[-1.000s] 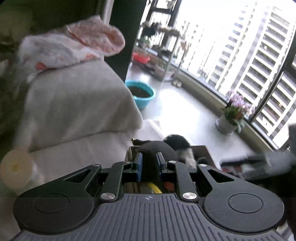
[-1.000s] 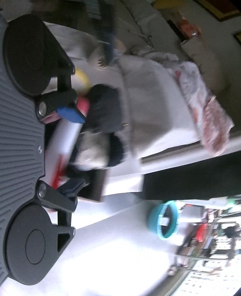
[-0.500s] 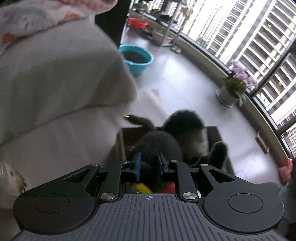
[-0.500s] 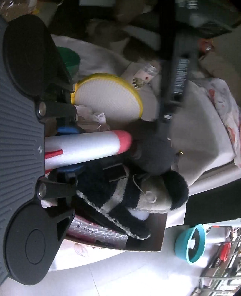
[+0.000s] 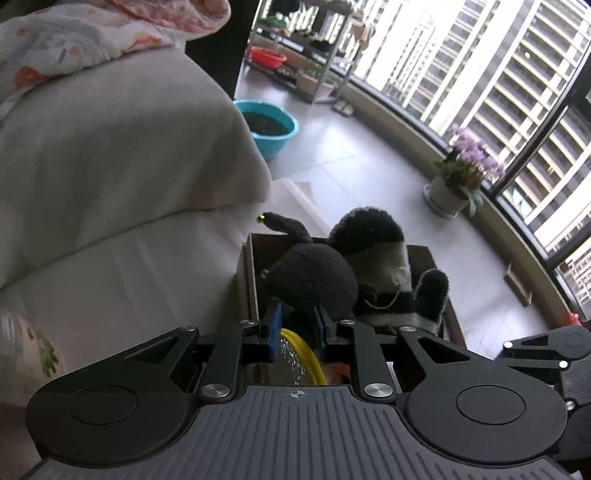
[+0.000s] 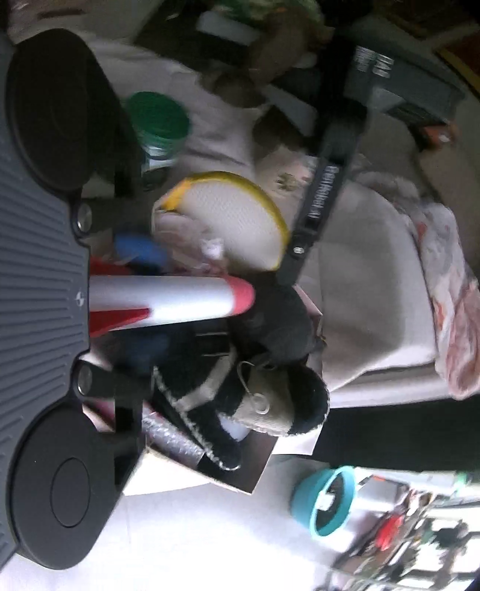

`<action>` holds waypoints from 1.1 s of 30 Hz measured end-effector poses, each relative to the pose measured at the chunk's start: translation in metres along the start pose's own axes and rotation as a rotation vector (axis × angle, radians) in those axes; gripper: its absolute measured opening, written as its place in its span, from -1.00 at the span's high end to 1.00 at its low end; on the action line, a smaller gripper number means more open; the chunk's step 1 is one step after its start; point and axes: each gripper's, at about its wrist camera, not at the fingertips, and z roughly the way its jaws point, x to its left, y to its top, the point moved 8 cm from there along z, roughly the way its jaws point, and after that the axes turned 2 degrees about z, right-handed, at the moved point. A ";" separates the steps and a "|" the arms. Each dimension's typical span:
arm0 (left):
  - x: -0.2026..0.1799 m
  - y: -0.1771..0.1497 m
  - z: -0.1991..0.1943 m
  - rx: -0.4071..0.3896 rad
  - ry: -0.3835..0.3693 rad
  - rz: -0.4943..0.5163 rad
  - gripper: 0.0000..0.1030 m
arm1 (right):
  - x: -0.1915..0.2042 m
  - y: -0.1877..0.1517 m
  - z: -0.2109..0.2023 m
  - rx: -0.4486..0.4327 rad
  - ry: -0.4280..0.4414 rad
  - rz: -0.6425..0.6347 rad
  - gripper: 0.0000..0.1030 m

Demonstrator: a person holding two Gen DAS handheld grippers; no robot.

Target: Organize soft objects

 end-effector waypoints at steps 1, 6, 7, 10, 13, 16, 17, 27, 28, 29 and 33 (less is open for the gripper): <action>0.001 -0.001 -0.003 -0.011 -0.002 -0.001 0.60 | 0.000 -0.001 -0.005 -0.002 0.010 0.010 0.47; 0.005 0.007 -0.019 -0.066 -0.025 -0.038 0.60 | -0.007 0.017 -0.046 -0.138 0.039 0.078 0.47; 0.007 0.010 -0.022 -0.078 -0.028 -0.052 0.60 | -0.010 0.023 -0.056 -0.190 0.025 0.083 0.47; 0.008 0.015 -0.023 -0.086 -0.041 -0.077 0.60 | -0.012 0.038 -0.055 -0.278 -0.051 0.035 0.47; 0.003 0.012 -0.020 -0.075 -0.044 -0.068 0.60 | -0.012 0.038 -0.016 -0.229 -0.065 0.005 0.47; -0.002 0.005 -0.025 -0.077 -0.037 -0.046 0.60 | -0.023 0.024 0.033 -0.110 -0.027 0.077 0.47; -0.003 0.004 -0.028 -0.083 -0.027 -0.038 0.60 | -0.025 0.019 0.040 -0.108 -0.011 0.096 0.47; -0.011 -0.036 -0.101 -0.247 0.151 0.028 0.59 | -0.022 0.014 -0.007 -0.272 -0.068 0.135 -0.43; -0.013 -0.049 -0.116 -0.283 0.183 0.019 0.59 | -0.019 0.013 -0.017 -0.294 -0.080 0.127 -0.44; -0.015 -0.061 -0.129 -0.318 0.213 0.014 0.59 | -0.014 0.008 -0.029 -0.322 -0.100 0.114 -0.49; -0.021 -0.133 -0.160 -0.406 0.324 -0.045 0.59 | 0.009 -0.014 -0.066 -0.419 -0.147 0.066 -0.78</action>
